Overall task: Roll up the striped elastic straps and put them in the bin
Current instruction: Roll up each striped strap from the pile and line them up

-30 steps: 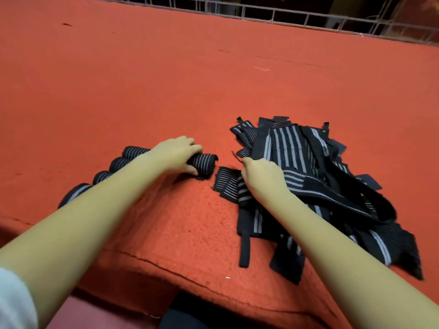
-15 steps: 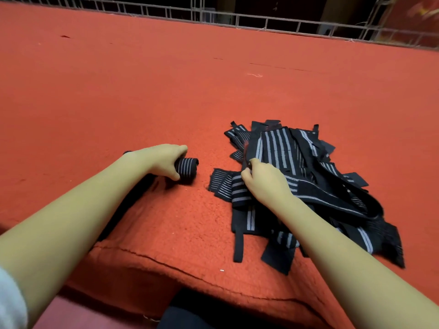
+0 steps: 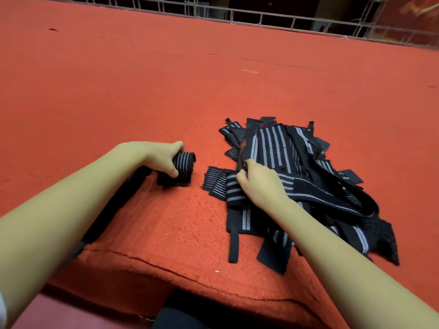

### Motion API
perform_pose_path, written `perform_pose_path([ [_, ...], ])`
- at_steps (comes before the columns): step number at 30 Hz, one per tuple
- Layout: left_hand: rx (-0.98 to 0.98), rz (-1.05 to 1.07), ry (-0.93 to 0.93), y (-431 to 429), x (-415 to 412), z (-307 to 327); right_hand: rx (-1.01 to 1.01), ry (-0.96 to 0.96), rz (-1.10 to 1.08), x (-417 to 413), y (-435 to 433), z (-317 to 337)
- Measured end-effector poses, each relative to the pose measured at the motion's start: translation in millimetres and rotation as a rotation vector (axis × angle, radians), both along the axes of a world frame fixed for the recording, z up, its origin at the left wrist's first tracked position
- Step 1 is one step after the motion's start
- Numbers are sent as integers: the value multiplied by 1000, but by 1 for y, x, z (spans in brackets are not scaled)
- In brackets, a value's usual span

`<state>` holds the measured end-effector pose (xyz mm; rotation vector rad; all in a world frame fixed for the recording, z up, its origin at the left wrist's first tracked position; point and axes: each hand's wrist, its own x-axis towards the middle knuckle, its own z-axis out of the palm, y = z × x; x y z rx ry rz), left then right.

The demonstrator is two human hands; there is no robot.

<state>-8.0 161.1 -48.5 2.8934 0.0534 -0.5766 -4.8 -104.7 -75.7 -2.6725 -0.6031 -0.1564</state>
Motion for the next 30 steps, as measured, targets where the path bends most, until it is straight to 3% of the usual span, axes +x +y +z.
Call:
perform_pose_path([
  [3,108,-4,23,4,-1,-10,-12,-28,4,-1,1,-3],
  [8,174,-99,-234,5,-1,-21,-22,-48,8,2,1,-5],
  [12,49,-78,-529,8,-2,-6,-49,-79,2,1,2,-7],
  [16,-36,-24,-367,2,-4,20,-57,-77,0,1,3,-7],
  [22,6,-63,-212,-3,-12,11,-71,-94,0,0,3,-9],
  [30,206,-152,-237,-10,-19,-30,-118,-132,15,0,3,-12],
])
